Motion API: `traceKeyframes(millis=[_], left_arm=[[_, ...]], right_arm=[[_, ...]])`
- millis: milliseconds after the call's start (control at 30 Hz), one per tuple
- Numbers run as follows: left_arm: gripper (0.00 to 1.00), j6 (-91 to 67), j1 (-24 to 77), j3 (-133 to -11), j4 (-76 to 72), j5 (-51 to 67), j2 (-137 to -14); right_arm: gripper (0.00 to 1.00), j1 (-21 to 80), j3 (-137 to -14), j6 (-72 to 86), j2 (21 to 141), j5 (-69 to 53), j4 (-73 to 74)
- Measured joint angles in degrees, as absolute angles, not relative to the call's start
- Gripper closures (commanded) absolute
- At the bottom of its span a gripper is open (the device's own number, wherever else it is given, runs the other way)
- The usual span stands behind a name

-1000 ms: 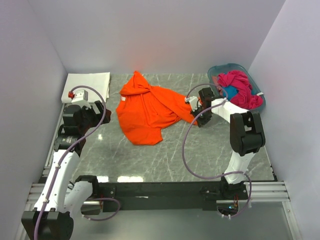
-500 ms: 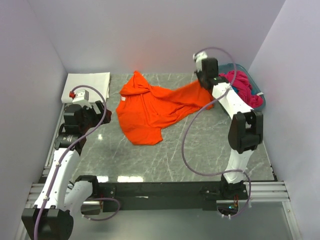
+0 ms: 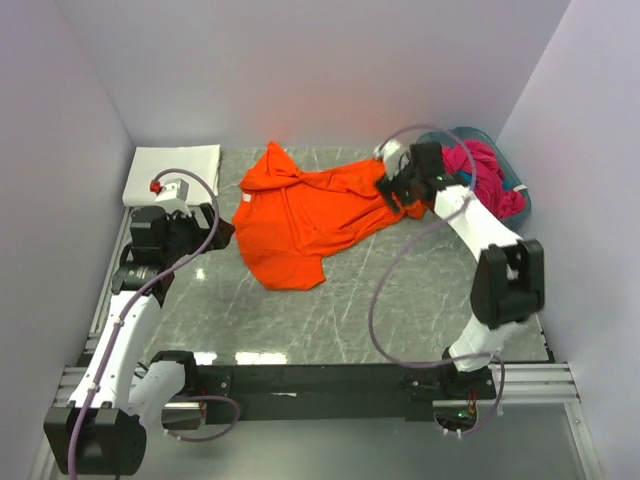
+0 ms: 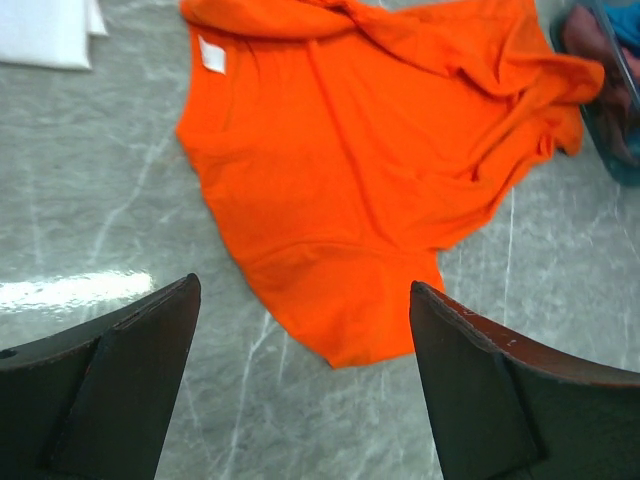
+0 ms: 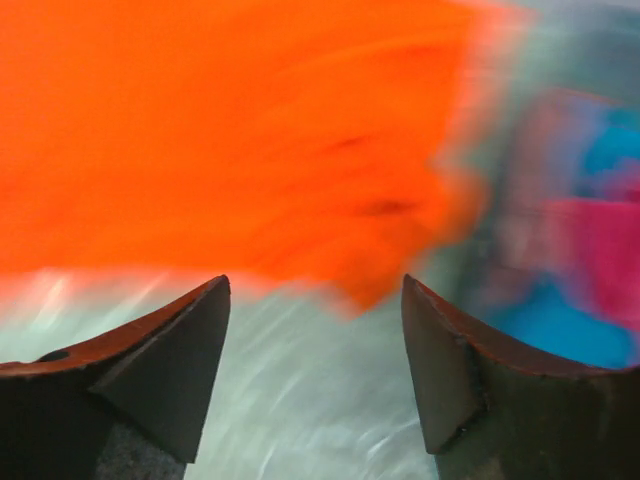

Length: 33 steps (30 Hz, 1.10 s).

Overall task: Fold and stack the t-shirts
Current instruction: Flatten the tshirt out

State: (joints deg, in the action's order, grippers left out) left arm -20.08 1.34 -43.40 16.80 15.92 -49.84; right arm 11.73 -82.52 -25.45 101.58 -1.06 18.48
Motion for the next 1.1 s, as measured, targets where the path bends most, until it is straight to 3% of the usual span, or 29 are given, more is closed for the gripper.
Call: traceKeyframes(millis=[133, 267, 433, 567, 900, 1100], left_arm=[[0.09, -19.97, 1.34, -43.4, 17.04, 18.06, -51.51], [0.09, -19.99, 1.34, -43.4, 17.08, 17.52, -51.05], [0.09, -20.18, 1.39, -43.4, 17.28, 11.73, -48.03], [0.08, -20.36, 1.39, -43.38, 17.26, 6.17, -44.31], [0.09, -20.43, 1.39, -43.31, 17.06, 2.15, -41.41], [0.09, -20.43, 1.39, -43.31, 17.08, 2.09, -41.98]], right_arm=[[0.33, 14.46, -73.87, -42.54, 92.07, -25.02, 31.81], [0.35, 25.19, -70.61, -48.66, 91.0, -33.04, 34.68], [0.32, 41.93, -64.14, -47.03, 91.83, -26.7, 27.73], [0.32, 49.74, -63.83, -44.29, 95.37, -18.17, 22.35], [0.35, 51.88, -65.6, -42.89, 103.11, -5.74, 18.79], [0.51, 52.01, -66.43, -43.07, 105.54, -5.67, 19.31]])
